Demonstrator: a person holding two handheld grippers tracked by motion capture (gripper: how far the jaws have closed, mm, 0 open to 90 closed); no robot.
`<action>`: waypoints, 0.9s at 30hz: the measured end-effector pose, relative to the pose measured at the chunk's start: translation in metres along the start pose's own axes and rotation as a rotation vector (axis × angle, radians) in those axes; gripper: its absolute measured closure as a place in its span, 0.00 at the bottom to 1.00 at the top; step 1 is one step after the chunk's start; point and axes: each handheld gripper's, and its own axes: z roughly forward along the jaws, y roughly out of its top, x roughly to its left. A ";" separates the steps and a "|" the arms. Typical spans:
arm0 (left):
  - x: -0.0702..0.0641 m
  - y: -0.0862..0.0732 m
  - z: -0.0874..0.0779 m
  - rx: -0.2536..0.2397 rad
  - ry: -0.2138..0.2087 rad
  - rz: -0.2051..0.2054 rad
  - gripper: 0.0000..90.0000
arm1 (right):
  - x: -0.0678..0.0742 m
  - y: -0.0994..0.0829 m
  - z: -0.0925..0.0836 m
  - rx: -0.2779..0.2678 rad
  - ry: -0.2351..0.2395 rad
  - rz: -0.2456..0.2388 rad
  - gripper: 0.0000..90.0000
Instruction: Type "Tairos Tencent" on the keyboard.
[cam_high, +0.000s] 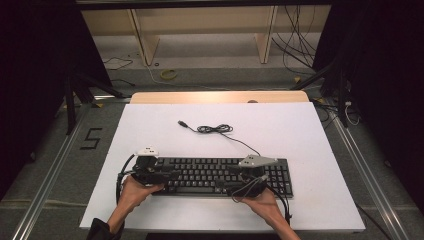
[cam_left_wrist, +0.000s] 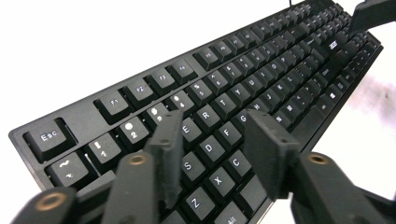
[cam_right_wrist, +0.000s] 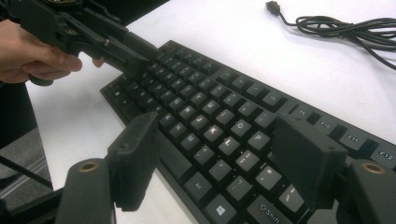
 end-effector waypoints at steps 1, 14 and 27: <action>0.000 0.000 0.000 -0.009 -0.002 0.000 0.59 | 0.000 0.000 0.000 0.002 0.001 0.001 0.36; -0.001 -0.001 -0.011 -0.107 -0.018 -0.019 0.39 | 0.002 0.004 0.003 -0.008 0.013 0.006 0.37; -0.004 -0.004 -0.020 -0.148 -0.011 -0.017 0.34 | 0.010 0.013 0.013 0.002 0.041 -0.014 0.42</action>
